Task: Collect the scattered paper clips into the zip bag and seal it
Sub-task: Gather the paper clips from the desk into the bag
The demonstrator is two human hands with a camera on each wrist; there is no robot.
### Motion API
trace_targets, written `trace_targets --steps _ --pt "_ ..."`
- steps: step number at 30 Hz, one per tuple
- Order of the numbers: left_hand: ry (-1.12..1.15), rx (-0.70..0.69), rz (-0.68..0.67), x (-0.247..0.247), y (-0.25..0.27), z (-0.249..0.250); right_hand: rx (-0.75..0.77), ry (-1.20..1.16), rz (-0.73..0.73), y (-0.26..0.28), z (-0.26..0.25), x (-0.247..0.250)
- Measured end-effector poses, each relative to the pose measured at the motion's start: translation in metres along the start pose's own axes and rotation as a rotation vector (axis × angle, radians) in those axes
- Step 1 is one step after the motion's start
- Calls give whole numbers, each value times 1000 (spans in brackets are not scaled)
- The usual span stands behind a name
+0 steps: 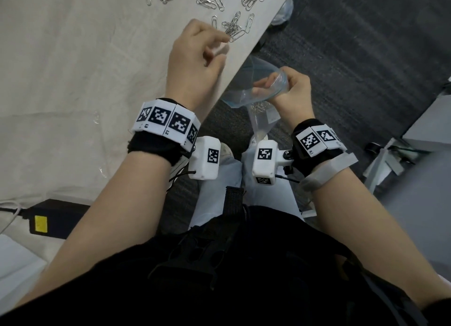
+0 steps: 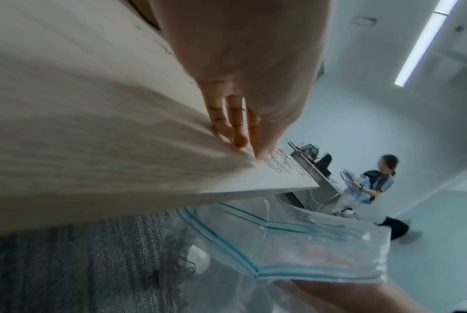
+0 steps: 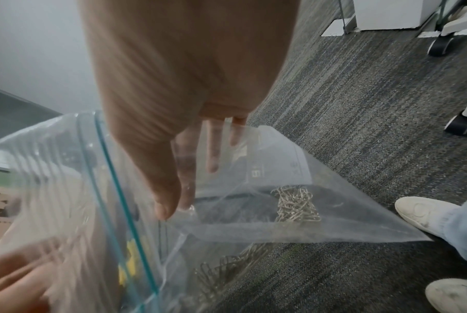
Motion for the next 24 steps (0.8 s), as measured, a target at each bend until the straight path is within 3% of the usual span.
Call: trace_targets --steps 13,19,24 --pt "132 309 448 56 9 -44 -34 123 -29 -35 -11 20" --pt "4 408 445 84 -8 -77 -66 158 10 -45 -2 19" --pt "-158 567 421 115 -28 -93 -80 136 89 -48 -4 16"
Point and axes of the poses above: each hand's wrist, its own y-axis away from the middle knuckle, its own x-axis out of the back of the hand, z = x × y, the point moved 9 cm from there along -y, towards the middle knuckle, and after that the axes turned 8 degrees about -z, right-handed, at the moved point
